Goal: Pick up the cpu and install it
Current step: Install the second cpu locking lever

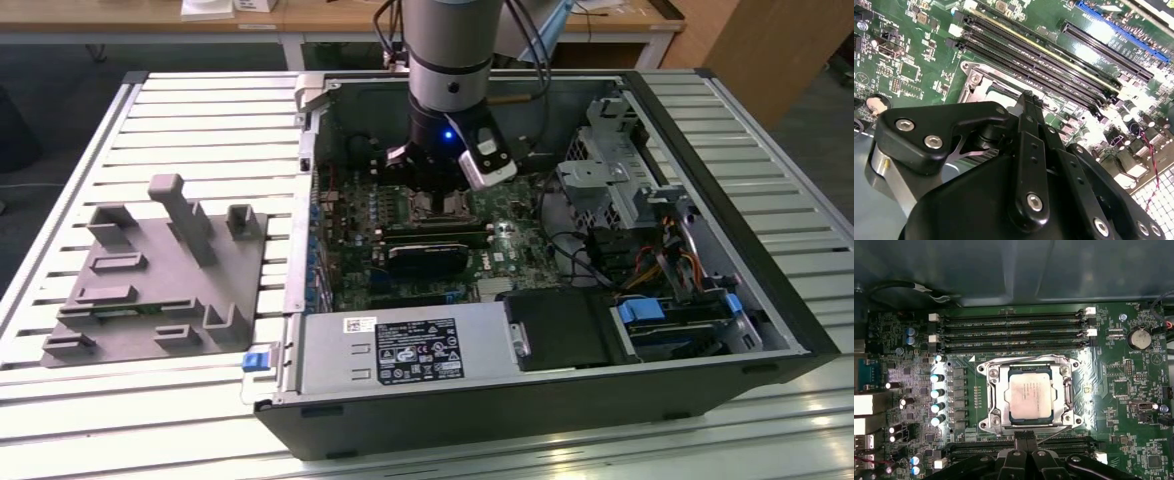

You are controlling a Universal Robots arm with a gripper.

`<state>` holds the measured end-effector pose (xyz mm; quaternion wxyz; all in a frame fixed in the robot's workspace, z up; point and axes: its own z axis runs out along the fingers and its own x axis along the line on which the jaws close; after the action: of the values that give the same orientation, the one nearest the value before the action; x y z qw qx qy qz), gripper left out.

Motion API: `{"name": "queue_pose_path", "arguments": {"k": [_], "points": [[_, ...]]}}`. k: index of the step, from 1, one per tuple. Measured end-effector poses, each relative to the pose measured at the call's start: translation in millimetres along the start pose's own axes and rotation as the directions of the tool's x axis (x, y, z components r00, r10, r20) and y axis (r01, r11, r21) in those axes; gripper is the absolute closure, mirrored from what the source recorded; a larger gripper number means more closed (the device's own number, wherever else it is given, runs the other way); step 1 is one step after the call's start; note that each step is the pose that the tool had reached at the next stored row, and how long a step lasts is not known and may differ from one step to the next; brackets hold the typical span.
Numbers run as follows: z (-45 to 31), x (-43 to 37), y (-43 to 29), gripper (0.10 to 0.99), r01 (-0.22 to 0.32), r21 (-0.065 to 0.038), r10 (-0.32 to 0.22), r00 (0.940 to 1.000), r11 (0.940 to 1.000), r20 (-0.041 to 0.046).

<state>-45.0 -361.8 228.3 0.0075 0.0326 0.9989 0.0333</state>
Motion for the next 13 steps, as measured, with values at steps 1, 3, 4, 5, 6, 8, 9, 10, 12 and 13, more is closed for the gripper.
{"name": "queue_pose_path", "arguments": {"k": [1,3,4,5,6,8,9,10,12,13], "points": [[0.0,0.0,-0.6,0.98,0.0,0.0,0.0,1.0,1.0,0.0],[-0.1,-0.1,-2.0,0.98,0.0,0.0,0.0,1.0,1.0,-0.0001],[0.0,-0.1,-2.6,0.98,0.0,0.0,0.0,1.0,1.0,-0.0001],[-0.1,-0.1,-3.2,0.98,0.0,0.0,0.0,1.0,1.0,-0.0001],[0.0,0.3,-3.7,0.98,0.0,0.0,0.0,1.0,1.0,0.0],[0.1,1.3,-4.6,0.98,0.0,0.0,0.0,1.0,1.0,0.0],[0.2,1.9,-4.9,0.98,0.0,0.0,0.0,1.0,1.0,0.0],[0.5,2.6,-5.0,0.98,0.0,0.0,0.0,1.0,1.0,0.0001],[0.9,4.6,-5.3,0.98,0.0,0.0,0.0,1.0,1.0,0.0],[1.3,5.4,-5.4,0.98,0.0,0.0,0.0,1.0,1.0,-0.0001]]}}
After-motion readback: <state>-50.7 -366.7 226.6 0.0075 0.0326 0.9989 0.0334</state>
